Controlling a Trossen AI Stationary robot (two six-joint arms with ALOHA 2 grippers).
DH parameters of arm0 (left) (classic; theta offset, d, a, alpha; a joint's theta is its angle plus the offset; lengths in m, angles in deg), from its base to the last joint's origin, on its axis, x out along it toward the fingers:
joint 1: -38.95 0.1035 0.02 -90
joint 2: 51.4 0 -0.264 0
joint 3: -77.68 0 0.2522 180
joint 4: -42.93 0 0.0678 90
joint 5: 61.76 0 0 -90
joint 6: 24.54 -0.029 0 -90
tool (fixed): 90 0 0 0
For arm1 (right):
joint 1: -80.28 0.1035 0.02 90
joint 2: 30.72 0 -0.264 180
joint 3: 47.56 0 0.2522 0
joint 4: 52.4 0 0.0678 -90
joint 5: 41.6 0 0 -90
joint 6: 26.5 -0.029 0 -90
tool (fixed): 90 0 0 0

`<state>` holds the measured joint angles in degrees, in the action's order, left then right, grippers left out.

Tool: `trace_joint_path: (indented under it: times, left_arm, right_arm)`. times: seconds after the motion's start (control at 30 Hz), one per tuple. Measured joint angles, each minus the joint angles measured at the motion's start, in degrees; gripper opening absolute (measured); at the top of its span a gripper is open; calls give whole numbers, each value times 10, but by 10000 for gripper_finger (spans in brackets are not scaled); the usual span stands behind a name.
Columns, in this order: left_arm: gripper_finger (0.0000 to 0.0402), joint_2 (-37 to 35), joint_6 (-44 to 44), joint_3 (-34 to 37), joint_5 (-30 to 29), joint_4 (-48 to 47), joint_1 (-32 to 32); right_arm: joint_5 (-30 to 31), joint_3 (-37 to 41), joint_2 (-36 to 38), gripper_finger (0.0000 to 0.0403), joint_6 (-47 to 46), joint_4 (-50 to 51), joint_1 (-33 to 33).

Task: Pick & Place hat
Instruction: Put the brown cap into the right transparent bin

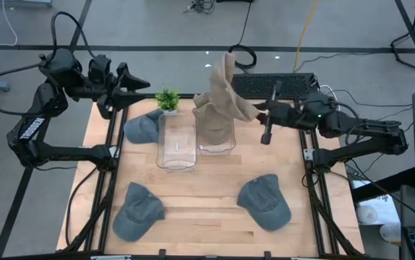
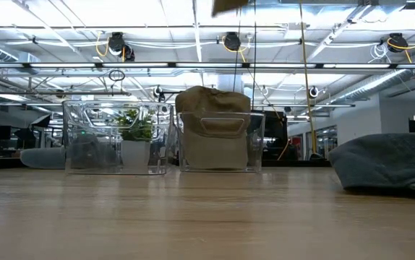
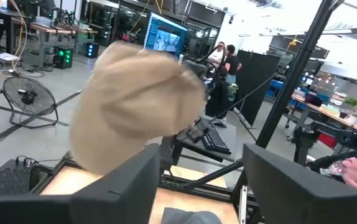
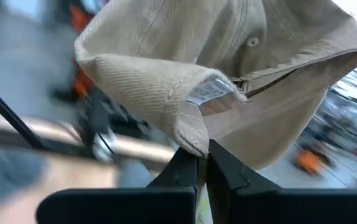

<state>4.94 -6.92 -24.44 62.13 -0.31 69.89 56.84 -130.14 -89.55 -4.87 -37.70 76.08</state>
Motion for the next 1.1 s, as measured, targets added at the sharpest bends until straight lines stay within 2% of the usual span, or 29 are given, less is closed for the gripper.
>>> trace_joint_path:
  times: [0.17,0.5,0.73,1.1]
  left_arm:
    - [286,0,36,0,0,1,0]
    - [327,3,138,0,0,33,-4]
    - [321,29,171,0,5,49,-38]
    - [323,81,174,0,9,103,-91]
  right_arm:
    - [-125,0,0,0,-56,-99,0]
    - [-264,0,-18,0,-108,-278,5]
    - [-268,0,-49,0,-104,-329,14]
    - [-268,0,-57,0,-101,-340,17]
